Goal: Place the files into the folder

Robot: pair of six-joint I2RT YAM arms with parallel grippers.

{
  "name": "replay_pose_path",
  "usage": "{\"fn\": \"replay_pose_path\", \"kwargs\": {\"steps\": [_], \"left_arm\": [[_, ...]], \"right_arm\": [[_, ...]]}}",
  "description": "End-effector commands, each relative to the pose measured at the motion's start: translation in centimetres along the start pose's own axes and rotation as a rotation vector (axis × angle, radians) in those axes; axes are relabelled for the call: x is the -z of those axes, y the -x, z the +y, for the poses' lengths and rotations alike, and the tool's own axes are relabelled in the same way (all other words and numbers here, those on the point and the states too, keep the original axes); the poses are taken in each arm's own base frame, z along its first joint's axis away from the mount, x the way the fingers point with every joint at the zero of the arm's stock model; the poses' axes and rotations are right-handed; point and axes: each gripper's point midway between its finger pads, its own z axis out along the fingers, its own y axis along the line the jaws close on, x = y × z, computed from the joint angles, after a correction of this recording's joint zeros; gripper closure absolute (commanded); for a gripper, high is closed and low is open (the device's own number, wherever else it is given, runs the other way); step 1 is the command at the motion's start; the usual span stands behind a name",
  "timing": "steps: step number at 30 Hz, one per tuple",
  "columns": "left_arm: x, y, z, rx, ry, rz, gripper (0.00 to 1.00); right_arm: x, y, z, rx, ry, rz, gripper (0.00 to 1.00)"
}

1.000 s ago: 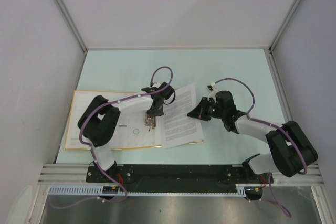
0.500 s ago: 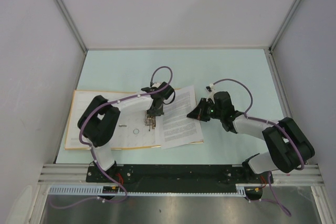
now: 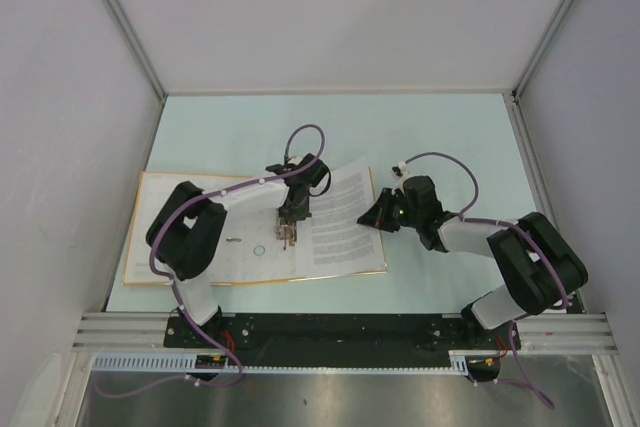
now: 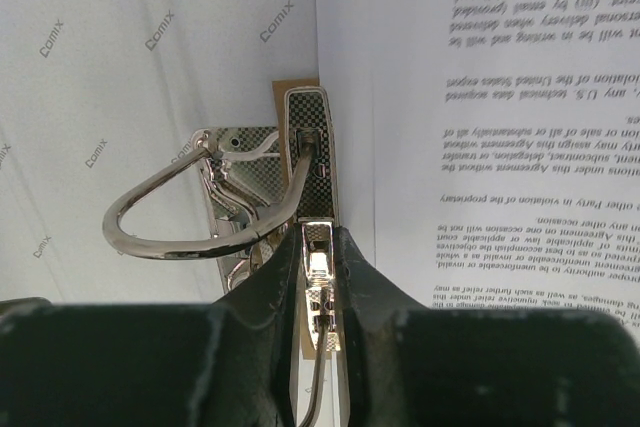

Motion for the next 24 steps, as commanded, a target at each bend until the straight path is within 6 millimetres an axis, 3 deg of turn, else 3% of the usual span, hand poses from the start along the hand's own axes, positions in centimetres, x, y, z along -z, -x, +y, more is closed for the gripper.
{"fn": "replay_pose_path", "kwargs": {"steps": [1,24], "left_arm": [[1.6,1.5,-0.6,0.029,-0.063,-0.044,1.0],[1.8,1.5,-0.4,0.049,-0.08,-0.065,1.0]], "right_arm": [[-0.6,0.6,-0.3,0.012,-0.009,-0.04,1.0],[-2.4,-0.6,0.4,-0.037,0.052,-0.005,1.0]]}}
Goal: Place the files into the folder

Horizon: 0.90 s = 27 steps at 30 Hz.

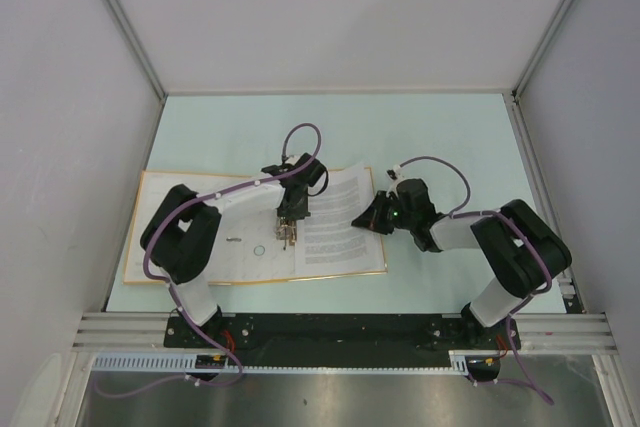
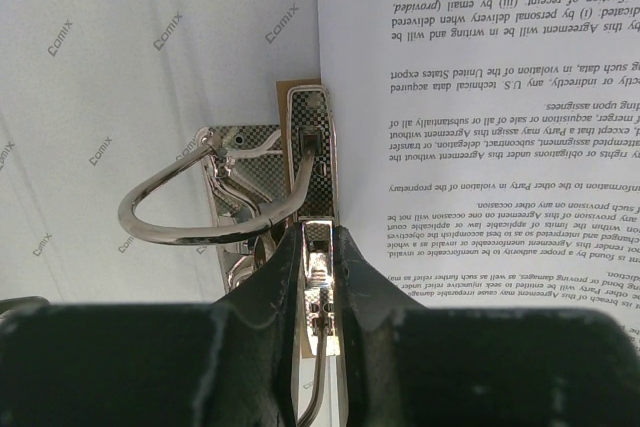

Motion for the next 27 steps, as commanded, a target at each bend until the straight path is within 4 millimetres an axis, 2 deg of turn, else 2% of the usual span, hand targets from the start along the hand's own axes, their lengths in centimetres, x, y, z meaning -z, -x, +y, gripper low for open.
{"fn": "replay_pose_path", "kwargs": {"steps": [1,20,27], "left_arm": [[1.3,1.2,-0.5,0.022,-0.05,-0.047,1.0],[1.5,1.2,-0.4,0.023,-0.054,-0.051,1.0],[1.5,1.2,-0.4,0.026,-0.055,-0.052,1.0]], "right_arm": [[-0.5,0.4,0.9,0.012,0.037,-0.024,1.0],[-1.0,0.6,0.5,0.012,0.012,-0.04,1.0],[-0.9,0.2,2.0,0.005,0.039,-0.04,1.0]]}}
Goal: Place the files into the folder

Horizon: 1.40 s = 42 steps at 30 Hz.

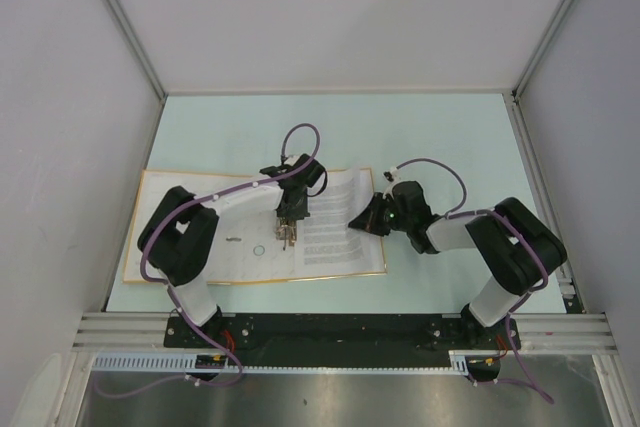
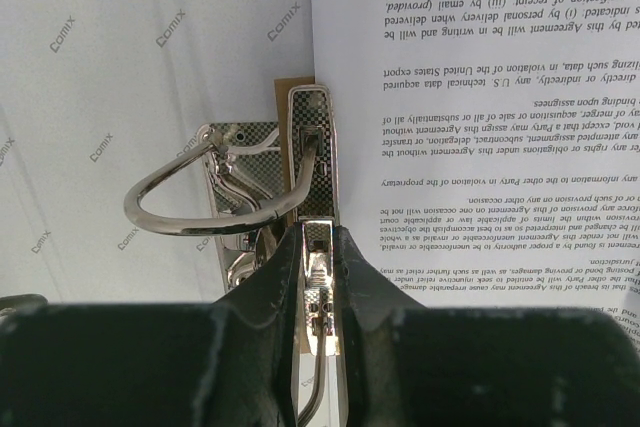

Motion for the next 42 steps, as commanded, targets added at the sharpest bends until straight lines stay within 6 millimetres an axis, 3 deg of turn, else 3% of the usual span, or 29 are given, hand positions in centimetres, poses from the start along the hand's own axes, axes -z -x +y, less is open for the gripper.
{"fn": "replay_pose_path", "kwargs": {"steps": [1,19,27,31,35,38,42], "left_arm": [[1.2,1.2,-0.5,0.02,-0.045,-0.041,1.0],[-0.1,0.3,-0.4,0.009,-0.028,-0.019,1.0],[-0.3,0.2,-0.4,0.007,-0.023,-0.015,0.79],[-0.4,0.1,-0.3,0.002,-0.02,-0.011,0.64],[0.0,0.4,-0.4,0.003,-0.029,-0.018,0.56],[0.9,0.8,-0.7,0.006,-0.055,-0.027,0.52],[3.6,2.4,-1.4,0.009,-0.123,-0.067,0.46]], "right_arm": [[-0.2,0.7,2.1,0.012,0.048,-0.04,1.0],[-0.2,0.0,2.0,0.015,0.025,-0.029,1.0],[-0.1,0.0,2.1,0.03,0.025,-0.03,0.99],[0.0,0.1,2.2,0.034,0.028,-0.032,0.95],[-0.1,0.0,2.2,0.035,0.029,-0.024,0.91],[-0.1,0.0,2.3,0.04,0.027,-0.023,0.87],[0.0,0.2,2.3,0.057,0.012,-0.021,0.82]]}}
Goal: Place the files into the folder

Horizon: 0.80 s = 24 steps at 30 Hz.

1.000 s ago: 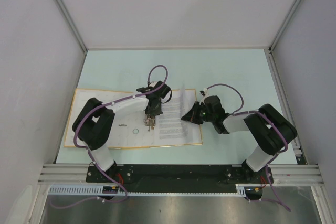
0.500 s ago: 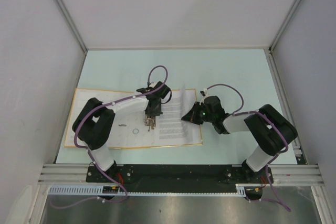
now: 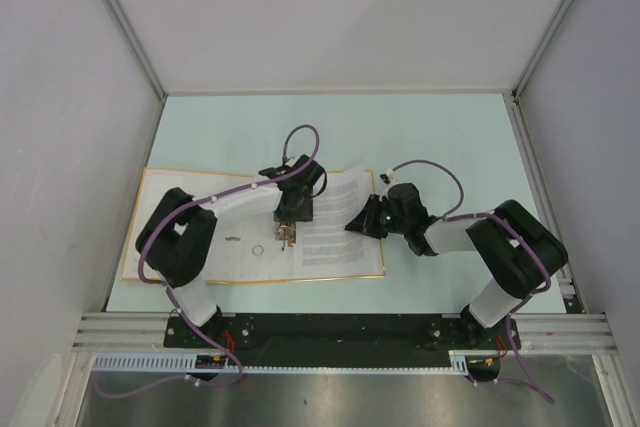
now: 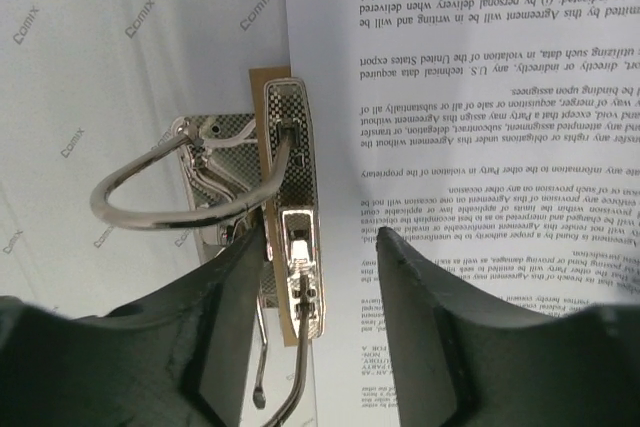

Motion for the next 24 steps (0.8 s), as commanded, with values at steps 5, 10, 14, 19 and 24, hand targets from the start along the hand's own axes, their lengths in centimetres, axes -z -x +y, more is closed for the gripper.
{"fn": "replay_pose_path", "kwargs": {"steps": [5,10,14,19,24], "left_arm": [[7.5,4.5,-1.9,-0.012,-0.187,-0.14,0.37],[11.7,5.4,-1.9,-0.017,-0.305,-0.218,0.34],[14.8,5.7,-1.4,-0.017,-0.386,-0.28,0.34],[17.1,4.9,1.1,-0.002,-0.4,-0.335,0.33],[18.6,3.6,3.8,0.043,-0.395,-0.388,0.32]], "right_arm": [[0.9,1.4,1.2,0.097,-0.025,-0.023,0.67],[2.9,2.3,0.5,0.168,-0.14,-0.032,0.41],[5.9,3.9,0.1,0.257,-0.246,-0.068,0.27],[7.9,6.1,1.5,0.363,-0.344,-0.165,0.21],[4.7,6.7,6.3,0.366,-0.274,-0.211,0.33]]}}
